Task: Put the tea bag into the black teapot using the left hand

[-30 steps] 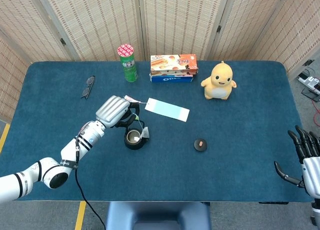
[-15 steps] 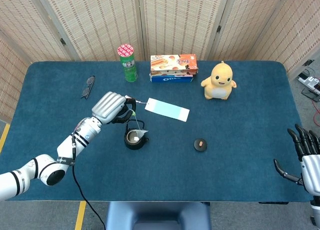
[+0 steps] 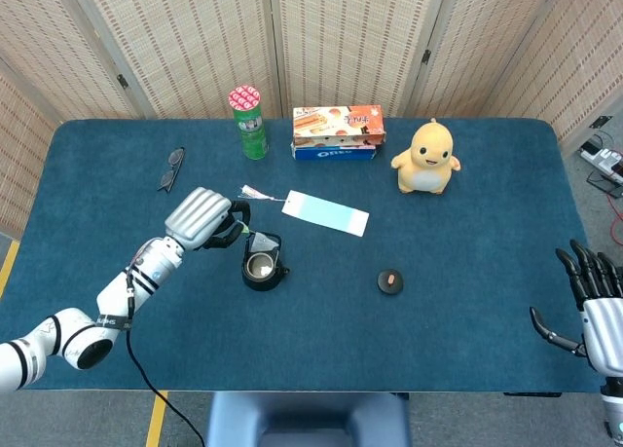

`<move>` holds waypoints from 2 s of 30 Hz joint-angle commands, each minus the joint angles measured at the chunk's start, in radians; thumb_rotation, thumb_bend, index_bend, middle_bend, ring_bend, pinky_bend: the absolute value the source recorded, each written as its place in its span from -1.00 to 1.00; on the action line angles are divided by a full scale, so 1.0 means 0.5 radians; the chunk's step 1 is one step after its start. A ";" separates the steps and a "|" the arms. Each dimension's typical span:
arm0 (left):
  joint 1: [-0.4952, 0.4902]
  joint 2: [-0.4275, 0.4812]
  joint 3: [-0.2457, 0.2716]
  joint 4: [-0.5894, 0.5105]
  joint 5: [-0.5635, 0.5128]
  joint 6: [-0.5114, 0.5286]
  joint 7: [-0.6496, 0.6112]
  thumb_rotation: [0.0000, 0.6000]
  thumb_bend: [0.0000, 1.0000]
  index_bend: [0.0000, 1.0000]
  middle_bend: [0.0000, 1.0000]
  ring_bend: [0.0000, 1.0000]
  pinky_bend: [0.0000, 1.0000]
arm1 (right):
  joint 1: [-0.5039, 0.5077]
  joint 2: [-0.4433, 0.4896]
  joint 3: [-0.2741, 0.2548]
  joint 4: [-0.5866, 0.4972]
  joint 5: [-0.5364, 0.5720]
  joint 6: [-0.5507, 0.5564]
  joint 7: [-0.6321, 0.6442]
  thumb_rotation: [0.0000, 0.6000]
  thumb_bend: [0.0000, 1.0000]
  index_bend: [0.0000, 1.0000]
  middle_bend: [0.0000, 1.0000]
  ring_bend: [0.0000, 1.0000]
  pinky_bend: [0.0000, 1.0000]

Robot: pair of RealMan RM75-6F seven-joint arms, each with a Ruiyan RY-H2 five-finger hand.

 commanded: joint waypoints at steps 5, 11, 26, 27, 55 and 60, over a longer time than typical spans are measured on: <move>0.086 0.042 0.086 -0.093 0.101 0.096 0.004 1.00 0.19 0.18 1.00 1.00 1.00 | 0.001 -0.006 -0.004 -0.004 -0.006 -0.002 -0.015 -0.26 -0.19 -1.00 -1.00 -0.99 -1.00; 0.103 0.104 0.070 -0.177 0.104 0.126 -0.004 1.00 0.19 0.19 1.00 1.00 1.00 | 0.000 -0.007 -0.011 -0.010 -0.022 0.002 -0.022 -0.26 -0.19 -1.00 -1.00 -0.99 -1.00; 0.264 0.089 0.211 -0.276 0.192 0.261 0.002 1.00 0.19 0.18 1.00 1.00 1.00 | -0.011 -0.006 -0.028 -0.021 -0.072 0.032 -0.028 -0.27 -0.19 -1.00 -1.00 -0.99 -1.00; 0.268 0.072 0.220 -0.260 0.198 0.257 -0.012 1.00 0.19 0.18 1.00 1.00 1.00 | -0.012 -0.006 -0.030 -0.022 -0.077 0.034 -0.031 -0.27 -0.19 -1.00 -1.00 -0.99 -1.00; 0.600 -0.486 0.580 0.163 0.538 0.561 -0.592 1.00 0.05 -0.26 1.00 1.00 1.00 | -0.010 -0.003 -0.040 -0.029 -0.111 0.045 -0.037 -0.27 -0.19 -1.00 -1.00 -0.99 -1.00; 0.621 -0.527 0.604 0.195 0.533 0.539 -0.606 1.00 -0.20 -0.57 1.00 1.00 1.00 | -0.008 -0.002 -0.043 -0.026 -0.118 0.042 -0.031 -0.26 -0.19 -1.00 -1.00 -0.98 -1.00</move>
